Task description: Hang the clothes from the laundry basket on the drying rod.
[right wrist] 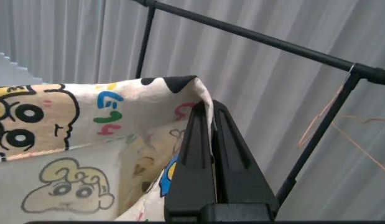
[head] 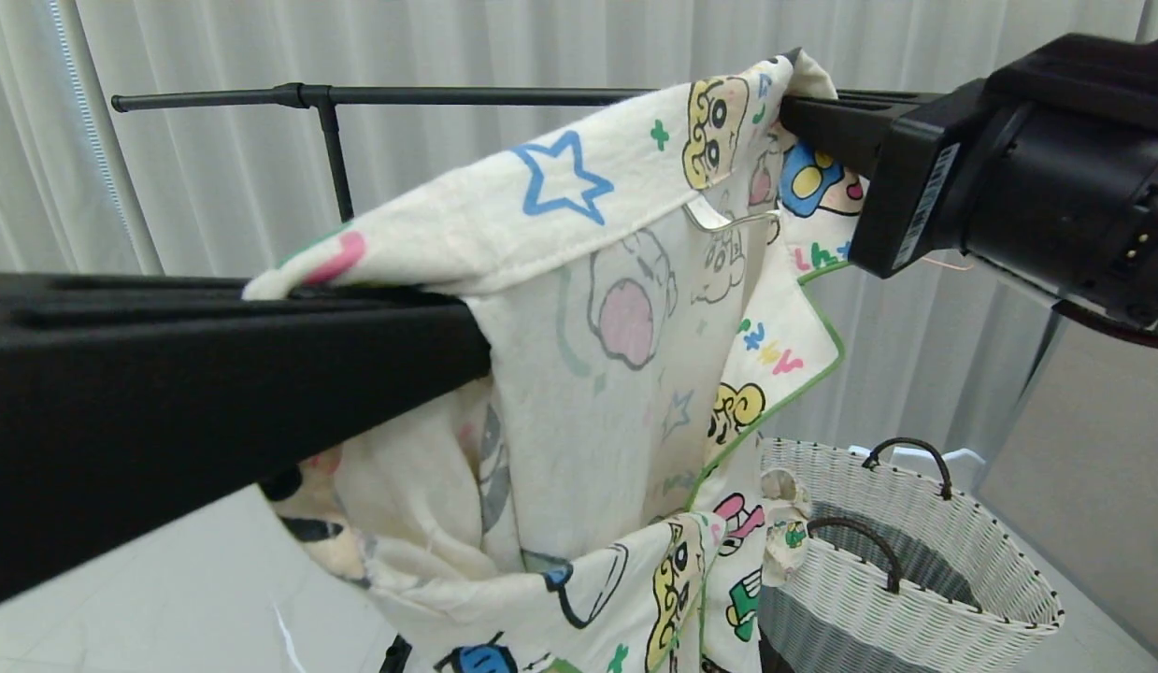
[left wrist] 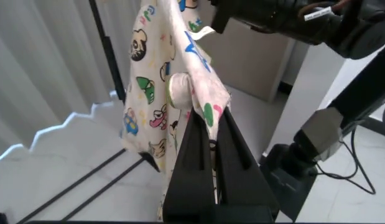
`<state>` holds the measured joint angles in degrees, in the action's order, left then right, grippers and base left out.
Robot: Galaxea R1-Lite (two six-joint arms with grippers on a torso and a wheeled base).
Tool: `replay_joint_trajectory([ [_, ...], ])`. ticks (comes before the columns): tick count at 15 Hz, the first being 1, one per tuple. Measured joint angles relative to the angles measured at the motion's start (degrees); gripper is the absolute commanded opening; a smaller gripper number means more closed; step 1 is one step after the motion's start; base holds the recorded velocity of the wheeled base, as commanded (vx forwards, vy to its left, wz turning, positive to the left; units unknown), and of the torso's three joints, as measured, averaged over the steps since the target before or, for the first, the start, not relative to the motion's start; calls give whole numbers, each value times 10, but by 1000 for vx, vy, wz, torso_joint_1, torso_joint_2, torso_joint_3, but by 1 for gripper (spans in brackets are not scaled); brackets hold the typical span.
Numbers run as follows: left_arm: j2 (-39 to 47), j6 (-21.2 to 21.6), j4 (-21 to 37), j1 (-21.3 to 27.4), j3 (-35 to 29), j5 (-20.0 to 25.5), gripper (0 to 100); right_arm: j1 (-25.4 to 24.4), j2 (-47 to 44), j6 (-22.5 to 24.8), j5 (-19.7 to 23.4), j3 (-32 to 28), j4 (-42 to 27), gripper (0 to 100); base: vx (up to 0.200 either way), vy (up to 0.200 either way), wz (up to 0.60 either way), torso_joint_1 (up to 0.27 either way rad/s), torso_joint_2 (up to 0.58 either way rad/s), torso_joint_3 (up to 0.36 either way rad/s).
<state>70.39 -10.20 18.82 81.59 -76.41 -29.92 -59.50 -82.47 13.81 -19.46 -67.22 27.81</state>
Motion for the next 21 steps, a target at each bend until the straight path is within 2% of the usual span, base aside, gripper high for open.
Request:
replay_joint_trajectory([
  [3,0,71,0,-18,15,-52,0,0,18,21,-2,3,-9,0,0,0,0,0,0,0],
  [7,2,187,-5,-116,20,-65,0,0,69,77,0,7,-83,0,0,0,0,0,0,0],
  [8,3,232,-21,-148,20,-64,0,0,85,98,2,11,-94,0,0,0,0,0,0,0],
  [9,5,256,-57,-168,19,-64,0,-2,99,108,2,17,-100,0,0,0,0,0,0,0],
  [11,17,271,-125,-188,19,-64,0,-16,123,112,0,36,-108,0,0,0,0,0,0,0],
  [12,22,280,-141,-191,19,-65,0,-30,132,112,-5,48,-109,0,0,0,0,0,0,0],
  [15,32,282,-146,-194,31,-64,0,-48,147,113,-29,69,-108,0,0,0,0,0,0,0],
  [21,35,283,-184,-194,63,-64,0,-50,162,109,-30,77,-103,0,0,0,0,0,0,0],
])
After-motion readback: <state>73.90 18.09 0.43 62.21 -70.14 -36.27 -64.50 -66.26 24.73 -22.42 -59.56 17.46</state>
